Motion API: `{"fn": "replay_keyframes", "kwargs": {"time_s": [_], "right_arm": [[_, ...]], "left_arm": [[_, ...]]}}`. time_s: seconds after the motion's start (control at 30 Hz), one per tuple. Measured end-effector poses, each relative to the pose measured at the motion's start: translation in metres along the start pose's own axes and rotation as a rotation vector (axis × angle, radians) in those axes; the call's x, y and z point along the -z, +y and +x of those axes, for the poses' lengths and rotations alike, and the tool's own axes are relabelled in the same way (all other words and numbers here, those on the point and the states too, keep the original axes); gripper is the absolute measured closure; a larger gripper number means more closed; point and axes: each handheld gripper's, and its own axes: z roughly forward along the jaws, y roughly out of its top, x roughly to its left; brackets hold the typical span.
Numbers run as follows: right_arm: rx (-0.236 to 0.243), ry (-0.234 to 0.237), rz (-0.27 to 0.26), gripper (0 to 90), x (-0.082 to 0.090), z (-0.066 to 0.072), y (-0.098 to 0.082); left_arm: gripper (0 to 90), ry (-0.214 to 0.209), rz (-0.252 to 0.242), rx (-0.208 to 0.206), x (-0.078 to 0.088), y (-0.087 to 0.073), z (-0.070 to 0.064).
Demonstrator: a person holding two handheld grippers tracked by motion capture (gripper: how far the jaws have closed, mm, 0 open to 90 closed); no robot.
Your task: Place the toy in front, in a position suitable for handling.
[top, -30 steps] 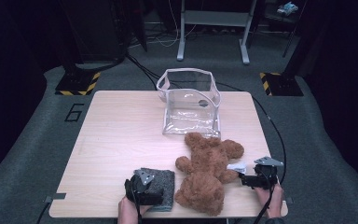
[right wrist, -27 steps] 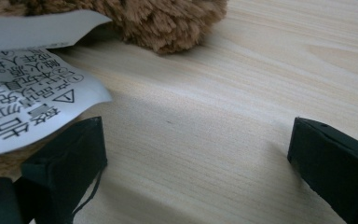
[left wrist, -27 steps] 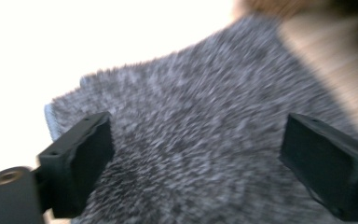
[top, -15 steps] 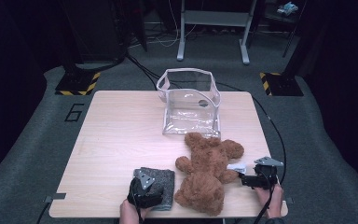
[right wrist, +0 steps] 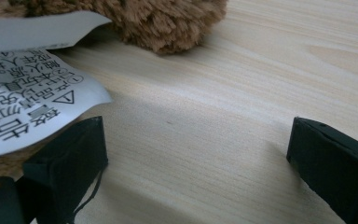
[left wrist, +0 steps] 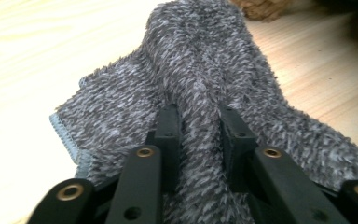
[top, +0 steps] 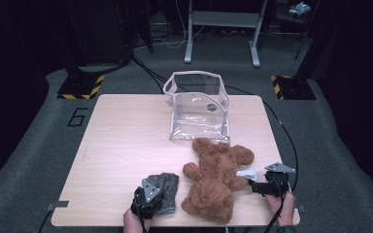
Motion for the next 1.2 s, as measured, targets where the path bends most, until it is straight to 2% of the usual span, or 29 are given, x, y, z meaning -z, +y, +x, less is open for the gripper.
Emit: {"fn": "replay_keyframes", "kwargs": {"time_s": [0.1, 0.17, 0.27, 0.4, 0.53, 0.6, 0.63, 0.77, 0.83, 0.87, 1.03, 1.2], "right_arm": [[0.0, 0.0, 0.0, 4.2, 0.0, 0.0, 0.0], [0.0, 0.0, 0.0, 4.2, 0.0, 0.0, 0.0], [0.0, 0.0, 0.0, 4.2, 0.0, 0.0, 0.0], [-0.002, -0.003, 0.0, 4.2, 0.0, 0.0, 0.0], [0.001, -0.006, 0.0, 4.2, 0.0, 0.0, 0.0], [-0.004, -0.004, 0.001, 4.2, 0.0, 0.0, 0.0], [0.002, -0.006, -0.001, 4.2, 0.0, 0.0, 0.0], [-0.001, -0.004, -0.001, 4.2, 0.0, 0.0, 0.0], [0.0, -0.008, 0.0, 4.2, 0.0, 0.0, 0.0], [0.003, -0.008, -0.001, 4.2, 0.0, 0.0, 0.0], [-0.002, -0.004, 0.0, 4.2, 0.0, 0.0, 0.0], [-0.001, -0.006, -0.001, 4.2, 0.0, 0.0, 0.0]], "left_arm": [[76.6, -0.033, -0.003, 0.017, 0.001, 0.0, 0.004], [76.9, -0.04, -0.003, 0.002, 0.004, 0.003, 0.008], [77.0, -0.054, -0.019, 0.036, 0.011, 0.006, 0.018], [77.0, -0.057, -0.033, 0.094, 0.023, 0.008, 0.041], [77.0, -0.022, -0.061, 0.121, 0.036, 0.012, 0.061], [77.0, 0.009, -0.064, 0.123, 0.044, 0.015, 0.073], [76.9, 0.019, -0.068, 0.142, 0.047, 0.015, 0.081], [76.6, 0.075, -0.071, 0.166, 0.056, 0.016, 0.105], [76.5, 0.114, -0.059, 0.17, 0.058, 0.016, 0.119], [76.4, 0.113, -0.051, 0.177, 0.059, 0.016, 0.124], [75.9, 0.168, -0.019, 0.203, 0.059, 0.014, 0.159], [75.0, 0.173, 0.043, 0.224, 0.055, 0.011, 0.189]]}}
